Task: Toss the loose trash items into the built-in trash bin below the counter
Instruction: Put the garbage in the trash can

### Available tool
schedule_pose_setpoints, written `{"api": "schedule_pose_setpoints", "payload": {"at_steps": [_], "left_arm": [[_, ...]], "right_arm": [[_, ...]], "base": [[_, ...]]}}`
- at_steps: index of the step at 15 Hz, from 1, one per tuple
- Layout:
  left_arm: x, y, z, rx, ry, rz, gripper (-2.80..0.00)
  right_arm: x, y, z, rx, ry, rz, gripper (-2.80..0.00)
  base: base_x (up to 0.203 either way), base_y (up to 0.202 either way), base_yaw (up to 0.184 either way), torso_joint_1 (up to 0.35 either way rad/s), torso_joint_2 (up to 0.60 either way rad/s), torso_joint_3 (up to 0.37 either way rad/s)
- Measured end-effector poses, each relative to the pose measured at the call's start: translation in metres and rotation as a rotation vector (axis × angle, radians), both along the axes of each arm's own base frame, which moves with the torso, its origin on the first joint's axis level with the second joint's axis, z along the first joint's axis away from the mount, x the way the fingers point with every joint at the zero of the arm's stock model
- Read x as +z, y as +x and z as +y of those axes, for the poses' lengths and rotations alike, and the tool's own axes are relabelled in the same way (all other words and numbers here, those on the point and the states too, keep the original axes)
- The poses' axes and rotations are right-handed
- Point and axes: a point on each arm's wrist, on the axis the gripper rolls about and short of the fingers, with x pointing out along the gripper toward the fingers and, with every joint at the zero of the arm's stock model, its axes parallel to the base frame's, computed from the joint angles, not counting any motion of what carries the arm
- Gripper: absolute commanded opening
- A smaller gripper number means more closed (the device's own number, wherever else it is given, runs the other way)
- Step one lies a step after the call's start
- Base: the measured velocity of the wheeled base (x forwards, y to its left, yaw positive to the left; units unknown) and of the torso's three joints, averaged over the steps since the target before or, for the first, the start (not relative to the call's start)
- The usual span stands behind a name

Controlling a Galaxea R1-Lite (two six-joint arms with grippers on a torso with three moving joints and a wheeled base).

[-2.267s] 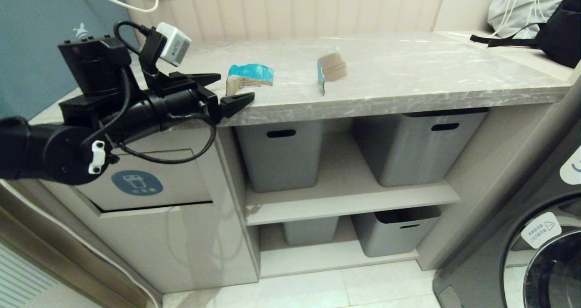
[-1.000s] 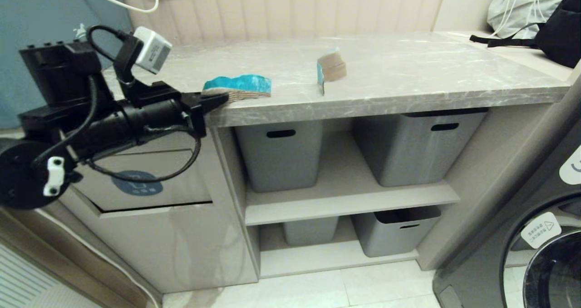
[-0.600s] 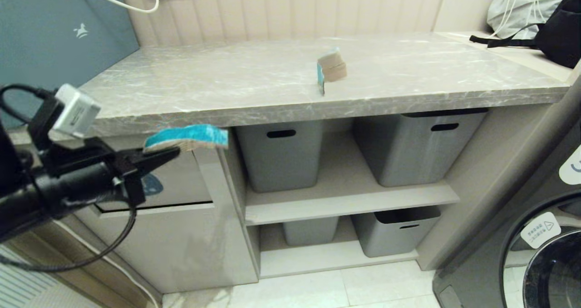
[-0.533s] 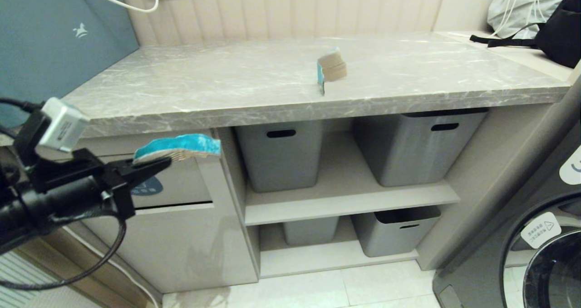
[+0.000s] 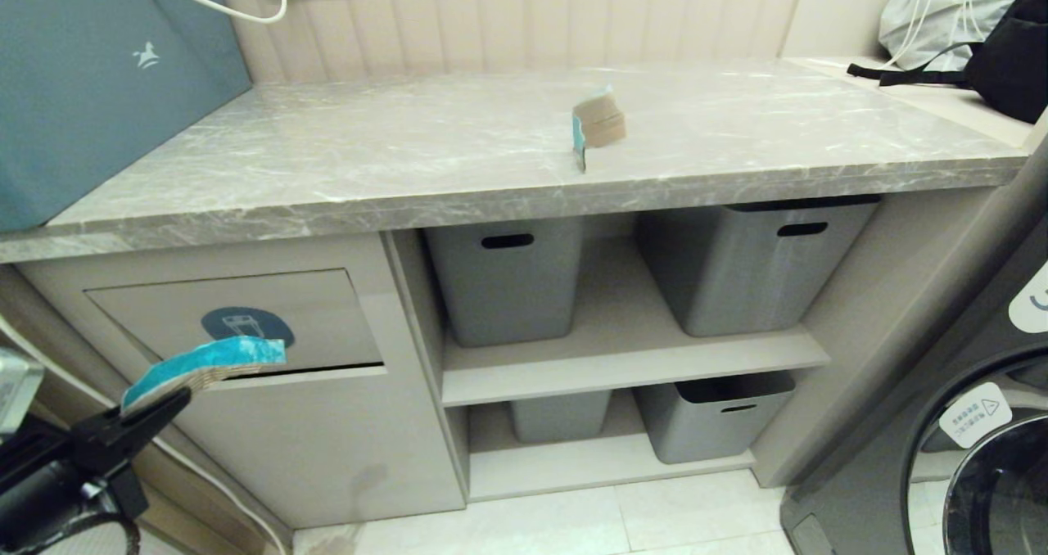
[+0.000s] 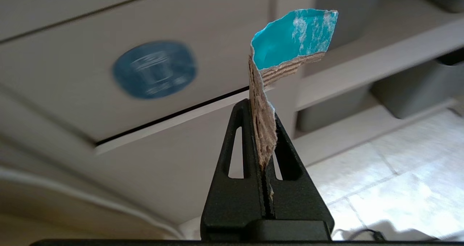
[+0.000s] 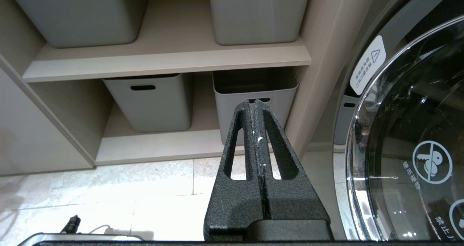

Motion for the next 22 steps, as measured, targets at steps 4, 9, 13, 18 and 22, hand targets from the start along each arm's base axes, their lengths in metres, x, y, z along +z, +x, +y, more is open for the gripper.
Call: {"api": "schedule_pose_setpoints", "payload": {"at_steps": [4, 9, 13, 18, 22], "left_arm": [[-0.016, 0.016, 0.014, 0.081, -0.001, -0.006, -2.8], [-0.043, 0.049, 0.026, 0.116, -0.026, 0.052, -2.8], [-0.065, 0.085, 0.037, 0.118, -0.039, 0.098, -2.8], [-0.089, 0.14, 0.051, 0.111, -0.036, 0.095, -2.8], [-0.108, 0.173, 0.052, 0.094, -0.032, 0.091, -2.8]], "right_arm": [[0.0, 0.0, 0.0, 0.0, 0.0, 0.0, -2.8], [0.0, 0.0, 0.0, 0.0, 0.0, 0.0, -2.8], [0.0, 0.0, 0.0, 0.0, 0.0, 0.0, -2.8], [0.0, 0.0, 0.0, 0.0, 0.0, 0.0, -2.8], [0.0, 0.0, 0.0, 0.0, 0.0, 0.0, -2.8]], "base": [[0.0, 0.0, 0.0, 0.0, 0.0, 0.0], [0.0, 0.0, 0.0, 0.0, 0.0, 0.0], [0.0, 0.0, 0.0, 0.0, 0.0, 0.0], [0.0, 0.0, 0.0, 0.0, 0.0, 0.0], [0.0, 0.0, 0.0, 0.0, 0.0, 0.0]]}}
